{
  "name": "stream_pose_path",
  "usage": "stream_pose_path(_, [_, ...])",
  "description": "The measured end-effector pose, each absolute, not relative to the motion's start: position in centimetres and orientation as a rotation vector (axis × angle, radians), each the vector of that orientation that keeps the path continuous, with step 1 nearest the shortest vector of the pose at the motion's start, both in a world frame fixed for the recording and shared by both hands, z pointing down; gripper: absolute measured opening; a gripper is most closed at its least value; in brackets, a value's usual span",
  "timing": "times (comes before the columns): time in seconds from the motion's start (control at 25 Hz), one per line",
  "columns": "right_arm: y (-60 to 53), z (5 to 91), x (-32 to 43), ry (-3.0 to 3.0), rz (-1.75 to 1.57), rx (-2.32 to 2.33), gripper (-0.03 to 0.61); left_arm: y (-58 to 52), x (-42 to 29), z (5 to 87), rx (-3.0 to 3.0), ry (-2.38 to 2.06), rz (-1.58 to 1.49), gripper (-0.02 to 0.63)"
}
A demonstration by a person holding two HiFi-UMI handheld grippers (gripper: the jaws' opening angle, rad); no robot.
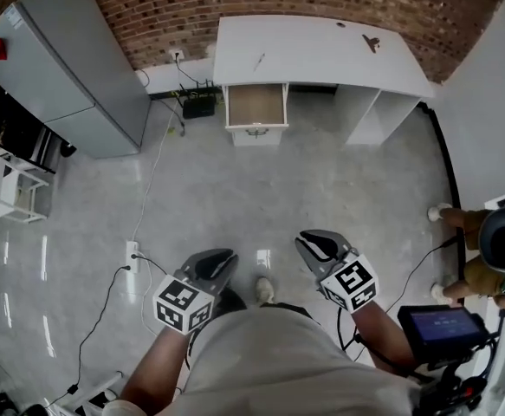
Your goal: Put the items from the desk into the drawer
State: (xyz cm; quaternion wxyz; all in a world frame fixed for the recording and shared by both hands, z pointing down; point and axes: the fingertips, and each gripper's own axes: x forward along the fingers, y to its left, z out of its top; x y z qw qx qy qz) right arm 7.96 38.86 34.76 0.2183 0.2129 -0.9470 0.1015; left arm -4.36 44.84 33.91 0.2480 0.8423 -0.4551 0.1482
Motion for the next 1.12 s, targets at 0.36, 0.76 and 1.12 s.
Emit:
stream_pose_path(0.36, [27.1, 39.5, 10.4, -2.551, 0.367, 0.715, 0.041, 30.0, -4.0, 38.4, 2.356, -1.13, 0.435, 0.054])
stream_pose_path(0.76, [11.3, 37.8, 6.9, -2.486, 0.409, 0.878, 0.041, 8.5, -8.4, 40.7, 2.395, -0.981, 0.457, 0.054])
stream_pose_path(1.12, [2.4, 38.7, 6.8, -2.446, 0.452, 0.9, 0.041, -7.9, -10.7, 43.8, 2.309, -1.123, 0.517, 0.085])
